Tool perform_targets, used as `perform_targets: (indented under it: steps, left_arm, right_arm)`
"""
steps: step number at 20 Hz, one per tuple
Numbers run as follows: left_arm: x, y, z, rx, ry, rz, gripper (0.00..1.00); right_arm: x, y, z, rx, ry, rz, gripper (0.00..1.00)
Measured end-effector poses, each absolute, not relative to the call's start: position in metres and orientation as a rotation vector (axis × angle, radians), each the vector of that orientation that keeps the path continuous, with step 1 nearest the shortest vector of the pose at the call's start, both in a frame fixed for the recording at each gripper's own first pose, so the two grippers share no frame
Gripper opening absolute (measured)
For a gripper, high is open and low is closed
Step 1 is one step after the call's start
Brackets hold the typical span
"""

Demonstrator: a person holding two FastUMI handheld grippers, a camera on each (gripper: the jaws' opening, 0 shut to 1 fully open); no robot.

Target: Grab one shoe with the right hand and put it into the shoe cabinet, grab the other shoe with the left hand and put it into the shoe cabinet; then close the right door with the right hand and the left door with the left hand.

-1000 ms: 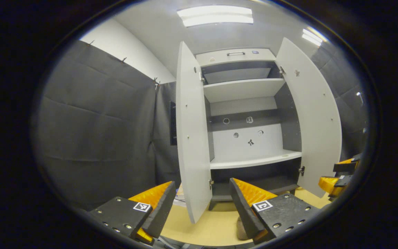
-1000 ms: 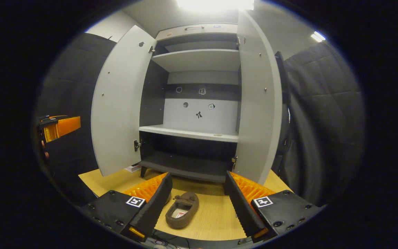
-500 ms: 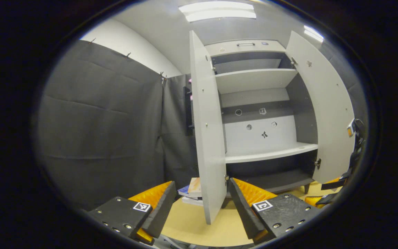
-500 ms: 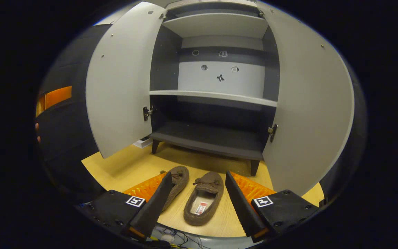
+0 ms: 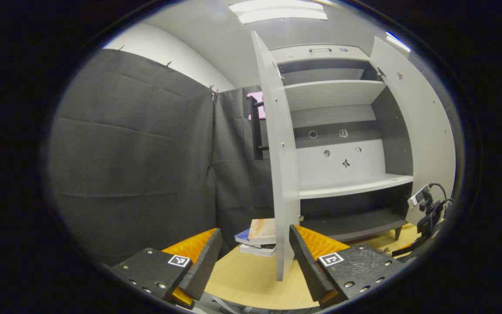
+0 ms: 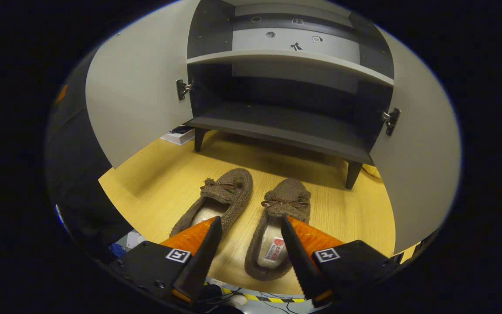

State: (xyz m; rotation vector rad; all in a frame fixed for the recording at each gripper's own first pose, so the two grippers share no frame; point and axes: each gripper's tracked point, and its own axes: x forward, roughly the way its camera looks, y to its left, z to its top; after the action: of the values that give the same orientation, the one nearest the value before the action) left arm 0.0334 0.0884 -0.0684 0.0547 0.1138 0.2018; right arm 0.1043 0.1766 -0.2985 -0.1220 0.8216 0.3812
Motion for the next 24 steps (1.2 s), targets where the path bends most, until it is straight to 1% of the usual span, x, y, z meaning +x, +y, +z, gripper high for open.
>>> perform_targets:
  steps: [1,2,3,4,5,6,8,9,10,11,12,13,14,15,16,17,18,23,24]
  left_arm:
    - [0.032,0.09,-0.069,0.054,0.116,0.205,0.9]
    - [0.031,0.091,-0.069,0.054,0.117,0.207,0.9]
    - [0.031,0.092,-0.069,0.056,0.118,0.21,0.9]
    - [0.029,0.093,-0.07,0.059,0.12,0.213,0.96]
    - [0.028,0.093,-0.071,0.06,0.125,0.213,0.96]
    - [0.028,0.093,-0.072,0.06,0.128,0.213,0.9]
    - [0.026,0.094,-0.072,0.059,0.129,0.216,0.9]
    - [0.025,0.095,-0.071,0.059,0.126,0.219,0.97]
    - [0.025,0.096,-0.07,0.059,0.126,0.222,0.96]
    - [0.025,0.096,-0.07,0.058,0.126,0.223,0.9]
    - [0.024,0.096,-0.07,0.058,0.126,0.223,0.9]
    - [0.024,0.096,-0.071,0.058,0.127,0.223,0.9]
    - [0.025,0.096,-0.071,0.058,0.127,0.221,0.9]
    - [0.024,0.095,-0.07,0.059,0.126,0.219,0.9]
    - [0.024,0.095,-0.069,0.059,0.123,0.217,0.9]
    - [0.024,0.093,-0.069,0.056,0.121,0.21,0.96]
    - [0.023,0.091,-0.068,0.054,0.12,0.204,0.96]
    - [0.027,0.075,-0.065,0.035,0.097,0.169,0.97]
    - [0.027,0.07,-0.064,0.03,0.094,0.157,0.97]
  right_arm:
    - [0.106,0.178,-0.304,-0.118,0.848,0.381,0.8]
    - [0.108,0.179,-0.315,-0.114,0.878,0.378,0.78]
    - [0.109,0.18,-0.323,-0.11,0.91,0.373,0.77]
    - [0.11,0.18,-0.33,-0.105,0.937,0.366,0.77]
    - [0.114,0.18,-0.338,-0.103,0.962,0.357,0.76]
    - [0.116,0.178,-0.345,-0.115,0.981,0.345,0.76]
    - [0.121,0.177,-0.356,-0.139,1.007,0.333,0.77]
    - [0.124,0.178,-0.359,-0.149,1.015,0.332,0.77]
    - [0.13,0.175,-0.366,-0.162,1.013,0.309,0.64]
    - [0.132,0.175,-0.371,-0.165,1.025,0.301,0.52]
    - [0.131,0.176,-0.373,-0.156,1.047,0.299,0.4]
    - [0.135,0.174,-0.374,-0.163,1.046,0.275,0.4]
    - [0.139,0.17,-0.371,-0.143,1.032,0.248,0.31]
    - [0.14,0.174,-0.374,-0.12,1.039,0.253,0.11]
    - [0.138,0.171,-0.372,-0.114,1.035,0.257,0.13]
    - [0.14,0.165,-0.367,-0.085,1.028,0.232,0.13]
    - [0.14,0.167,-0.363,-0.063,1.021,0.228,0.02]
    - [0.141,0.154,-0.33,-0.018,0.973,0.24,0.02]
    - [0.142,0.152,-0.322,-0.011,0.958,0.241,0.0]
